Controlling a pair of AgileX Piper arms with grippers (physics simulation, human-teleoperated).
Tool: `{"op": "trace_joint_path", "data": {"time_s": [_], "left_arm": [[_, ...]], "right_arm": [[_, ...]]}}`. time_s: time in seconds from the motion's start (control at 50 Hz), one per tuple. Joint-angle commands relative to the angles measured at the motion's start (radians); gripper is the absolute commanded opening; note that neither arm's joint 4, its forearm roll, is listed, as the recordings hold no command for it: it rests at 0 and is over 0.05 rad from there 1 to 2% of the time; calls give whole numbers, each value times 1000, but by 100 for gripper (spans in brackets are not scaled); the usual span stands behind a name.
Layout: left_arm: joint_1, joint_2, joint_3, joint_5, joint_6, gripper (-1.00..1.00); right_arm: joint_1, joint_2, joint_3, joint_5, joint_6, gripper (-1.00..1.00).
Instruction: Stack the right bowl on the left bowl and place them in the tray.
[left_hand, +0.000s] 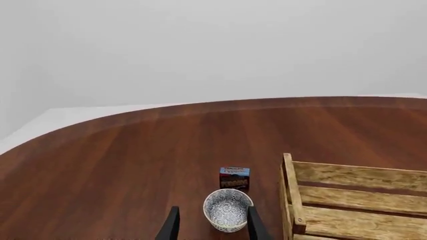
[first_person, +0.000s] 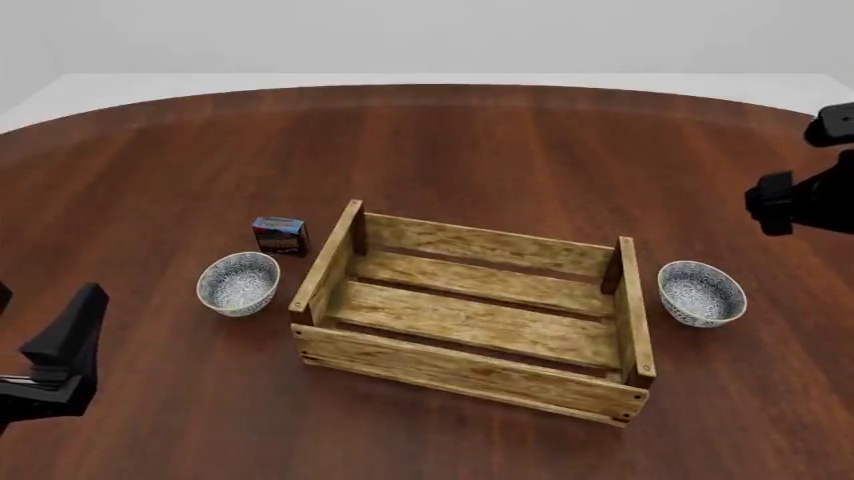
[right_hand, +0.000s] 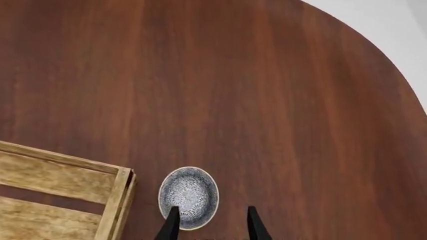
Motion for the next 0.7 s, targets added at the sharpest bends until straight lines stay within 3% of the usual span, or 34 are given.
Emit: {"op": "trace_joint_path", "data": {"time_s": [0.02, 0.36, 0.7], "left_arm": [[-13, 3, -2, 1, -2, 100], [-15, -13, -7, 24, -8, 100], [-13, -4, 3, 7, -13, 100]], "right_arm": [[-1, 24, -25, 24, 17, 100], [-48, 231, -71, -27, 15, 100], [-44, 322, -56, -79, 36, 100]]}}
